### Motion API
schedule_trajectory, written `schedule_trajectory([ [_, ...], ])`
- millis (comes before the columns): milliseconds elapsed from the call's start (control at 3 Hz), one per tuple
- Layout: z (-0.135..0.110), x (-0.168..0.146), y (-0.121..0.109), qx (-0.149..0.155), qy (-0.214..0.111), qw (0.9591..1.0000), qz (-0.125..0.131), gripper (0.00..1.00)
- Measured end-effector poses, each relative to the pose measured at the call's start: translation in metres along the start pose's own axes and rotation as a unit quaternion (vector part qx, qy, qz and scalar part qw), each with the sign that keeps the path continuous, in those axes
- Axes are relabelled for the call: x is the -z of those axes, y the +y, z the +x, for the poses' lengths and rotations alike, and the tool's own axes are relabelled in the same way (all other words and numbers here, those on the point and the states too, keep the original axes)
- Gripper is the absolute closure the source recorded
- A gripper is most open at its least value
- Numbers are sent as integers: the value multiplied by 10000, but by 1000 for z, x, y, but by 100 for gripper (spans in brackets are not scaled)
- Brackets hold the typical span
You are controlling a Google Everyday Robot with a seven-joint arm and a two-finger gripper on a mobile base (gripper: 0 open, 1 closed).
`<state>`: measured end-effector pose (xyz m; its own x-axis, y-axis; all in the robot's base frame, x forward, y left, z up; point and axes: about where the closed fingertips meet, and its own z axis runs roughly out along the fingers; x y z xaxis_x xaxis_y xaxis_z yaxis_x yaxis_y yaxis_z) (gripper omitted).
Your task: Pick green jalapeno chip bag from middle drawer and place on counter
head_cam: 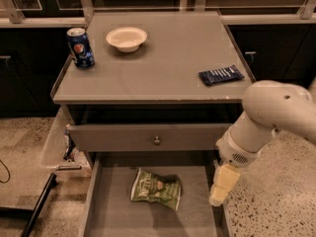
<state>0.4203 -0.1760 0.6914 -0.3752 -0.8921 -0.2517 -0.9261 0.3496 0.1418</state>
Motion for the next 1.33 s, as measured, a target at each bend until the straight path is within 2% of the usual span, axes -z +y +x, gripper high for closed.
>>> schedule_trajectory([
  [333, -9, -44, 3, 215, -576, 9981, -61, 0],
  [667, -17, -69, -1, 440, -1111, 9928, 12, 0],
  [1000, -15, -97, -7, 446, -1294, 9904, -184, 0],
  [1333, -14, -106, -7, 430, -1347, 9898, -166, 0],
])
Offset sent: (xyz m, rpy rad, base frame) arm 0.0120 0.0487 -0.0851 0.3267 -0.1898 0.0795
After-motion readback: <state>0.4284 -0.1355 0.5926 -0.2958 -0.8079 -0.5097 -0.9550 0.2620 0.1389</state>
